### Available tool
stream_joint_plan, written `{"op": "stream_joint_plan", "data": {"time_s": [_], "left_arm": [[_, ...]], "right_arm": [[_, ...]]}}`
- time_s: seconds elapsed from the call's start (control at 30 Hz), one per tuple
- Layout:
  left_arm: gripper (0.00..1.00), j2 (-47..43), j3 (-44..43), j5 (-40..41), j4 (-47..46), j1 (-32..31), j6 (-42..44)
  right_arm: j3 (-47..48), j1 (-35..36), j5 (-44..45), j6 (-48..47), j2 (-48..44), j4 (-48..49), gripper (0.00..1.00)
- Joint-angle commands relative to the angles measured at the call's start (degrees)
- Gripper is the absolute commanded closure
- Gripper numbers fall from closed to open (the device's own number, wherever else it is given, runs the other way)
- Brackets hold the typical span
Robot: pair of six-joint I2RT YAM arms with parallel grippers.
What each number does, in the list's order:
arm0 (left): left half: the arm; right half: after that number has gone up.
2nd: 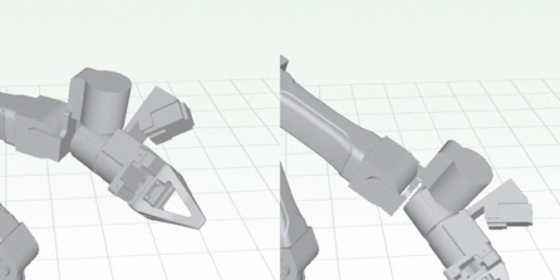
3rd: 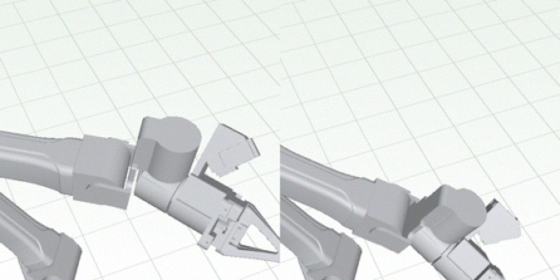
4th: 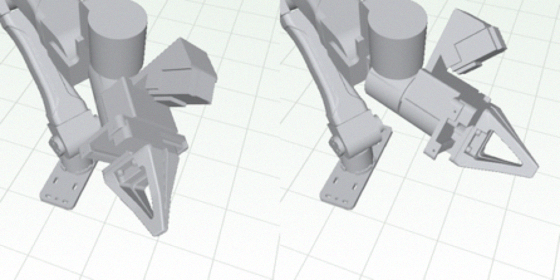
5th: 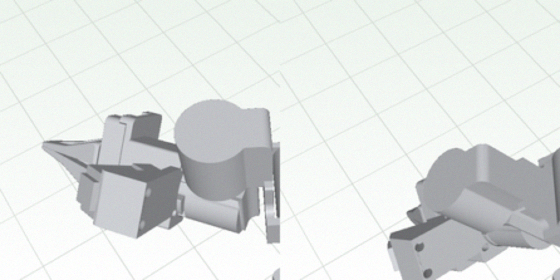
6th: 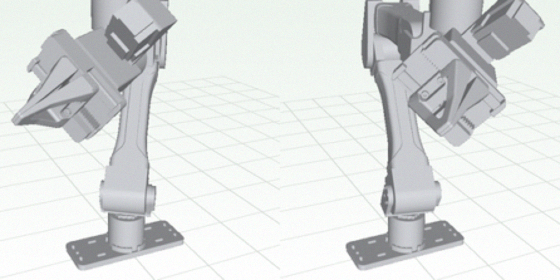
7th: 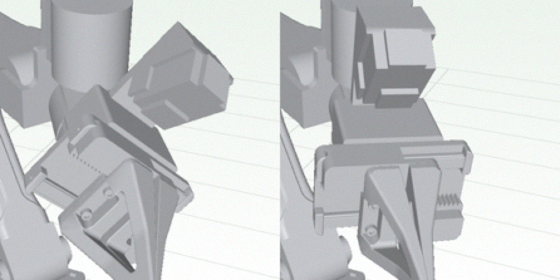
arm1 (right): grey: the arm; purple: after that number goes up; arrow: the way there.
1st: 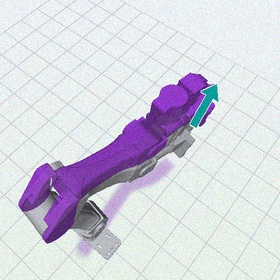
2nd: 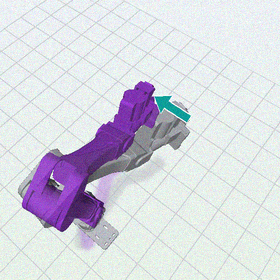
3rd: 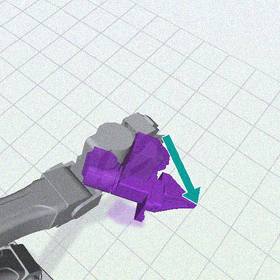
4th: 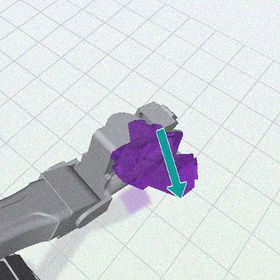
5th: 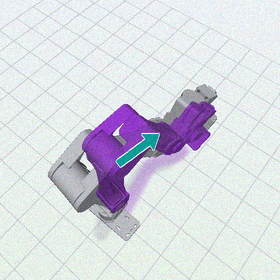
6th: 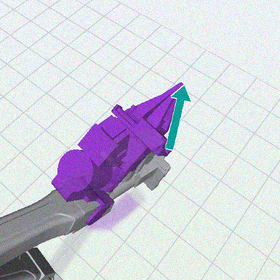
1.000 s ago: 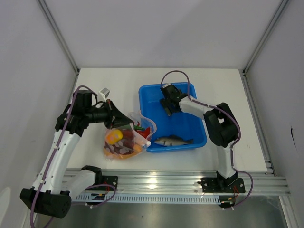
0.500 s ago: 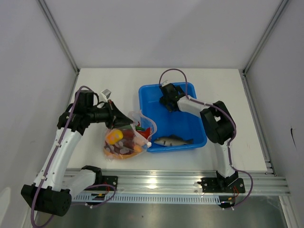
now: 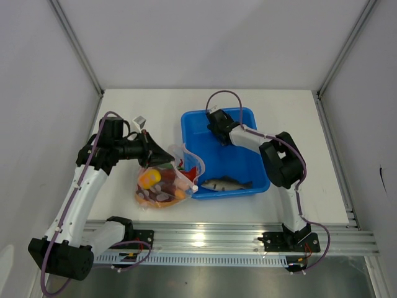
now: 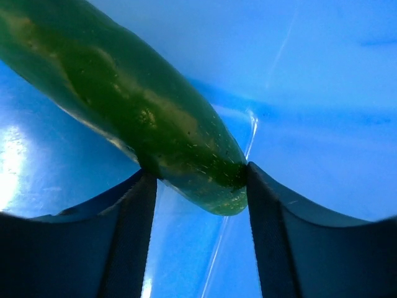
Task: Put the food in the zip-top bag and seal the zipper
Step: Pick up the fake vegetable from the bin.
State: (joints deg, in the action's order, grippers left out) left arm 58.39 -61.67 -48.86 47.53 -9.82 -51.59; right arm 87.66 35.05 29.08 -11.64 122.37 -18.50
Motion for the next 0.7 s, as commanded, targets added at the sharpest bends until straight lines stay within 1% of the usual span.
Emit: {"op": "stream_joint_plan", "data": {"time_s": [0.0,0.03,0.1,0.13,0.17,0.27,0.37,0.4,0.43,0.5,0.67], "left_arm": [[0.99,0.0,-0.1,-1.8,-2.1,0.2,-1.0],[0.99,0.0,0.0,-1.9,-2.1,0.2,-1.0],[0.99,0.0,0.1,-1.9,-2.3,0.2,-0.9],[0.99,-0.1,0.1,-1.8,-2.4,0.2,-1.0],[0.99,-0.1,0.3,-1.7,-2.5,0.2,-1.1],[0.99,-0.3,0.8,-1.8,-3.3,0.2,-1.6],[0.99,-0.5,1.4,-1.6,-3.7,0.2,-1.8],[0.99,-0.6,1.7,-1.6,-3.8,0.2,-1.8],[0.99,-0.7,1.8,-1.3,-4.0,0.2,-1.9],[0.99,-0.8,1.9,-0.8,-4.4,0.2,-1.9],[0.99,-1.2,2.3,0.2,-7.1,0.2,-3.2]], "right_arm": [[0.3,1.2,-5.3,4.2,1.7,-2.7,0.57],[0.4,1.2,-5.3,4.9,1.6,-3.0,0.67],[0.7,1.7,-4.6,5.4,1.0,-3.7,0.75],[0.7,2.3,-4.2,5.7,0.7,-3.9,0.82],[0.8,2.7,-4.1,6.3,-0.3,-4.6,0.85],[0.9,4.7,-4.3,7.0,-3.0,-6.5,0.89],[1.3,7.4,-4.4,8.6,-6.8,-9.7,1.00],[1.9,7.9,-4.8,9.9,-7.7,-11.5,1.00],[2.5,8.5,-5.7,11.1,-8.7,-15.5,1.00],[3.0,8.9,-6.8,15.0,-12.7,-18.7,1.00],[2.6,9.3,-14.3,18.7,-23.8,-29.2,1.00]]}}
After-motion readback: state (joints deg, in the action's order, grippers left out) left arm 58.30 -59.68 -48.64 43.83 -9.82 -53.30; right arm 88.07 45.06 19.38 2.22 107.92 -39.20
